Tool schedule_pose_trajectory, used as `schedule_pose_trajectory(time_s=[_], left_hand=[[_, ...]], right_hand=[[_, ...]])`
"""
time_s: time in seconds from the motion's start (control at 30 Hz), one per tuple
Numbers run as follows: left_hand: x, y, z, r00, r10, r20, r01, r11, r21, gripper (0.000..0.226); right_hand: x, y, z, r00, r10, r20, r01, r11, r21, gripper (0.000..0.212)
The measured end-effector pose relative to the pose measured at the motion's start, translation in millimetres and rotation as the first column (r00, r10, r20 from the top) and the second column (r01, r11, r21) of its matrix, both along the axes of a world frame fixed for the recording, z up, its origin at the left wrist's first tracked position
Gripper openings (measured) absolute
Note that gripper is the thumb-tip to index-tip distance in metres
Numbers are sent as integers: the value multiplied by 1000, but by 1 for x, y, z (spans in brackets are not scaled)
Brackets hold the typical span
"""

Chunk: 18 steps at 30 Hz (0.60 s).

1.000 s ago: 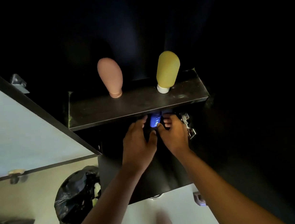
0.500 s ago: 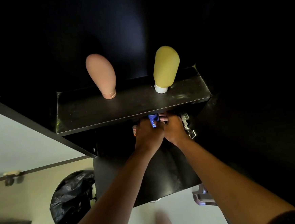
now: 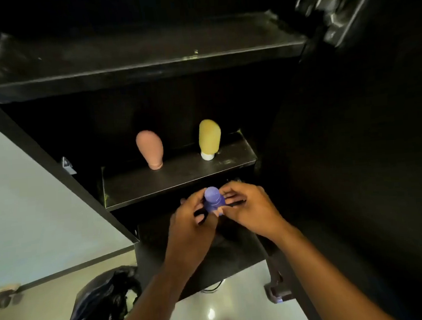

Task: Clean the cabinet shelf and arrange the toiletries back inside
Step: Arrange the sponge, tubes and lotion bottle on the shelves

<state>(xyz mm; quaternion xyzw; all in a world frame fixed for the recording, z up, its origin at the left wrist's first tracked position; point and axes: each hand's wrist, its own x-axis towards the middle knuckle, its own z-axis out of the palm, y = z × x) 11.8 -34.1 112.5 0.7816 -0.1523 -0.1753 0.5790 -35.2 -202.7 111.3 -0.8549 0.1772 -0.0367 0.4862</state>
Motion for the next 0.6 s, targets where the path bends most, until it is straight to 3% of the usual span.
schedule_pose_trajectory(time_s=[0.1, 0.37, 0.6], left_hand=[[-13, 17, 47, 999, -4, 35, 7, 997, -71, 45], [-13, 54, 195, 941, 36, 335, 46, 971, -233, 41], [22, 59, 287, 844, 103, 526, 46, 964, -261, 44]], right_hand=[[-19, 3, 64, 997, 46, 68, -48, 998, 40, 35], [-31, 38, 223, 908, 41, 417, -93, 990, 106, 29], [9, 60, 300, 791, -25, 611, -88, 984, 154, 23]])
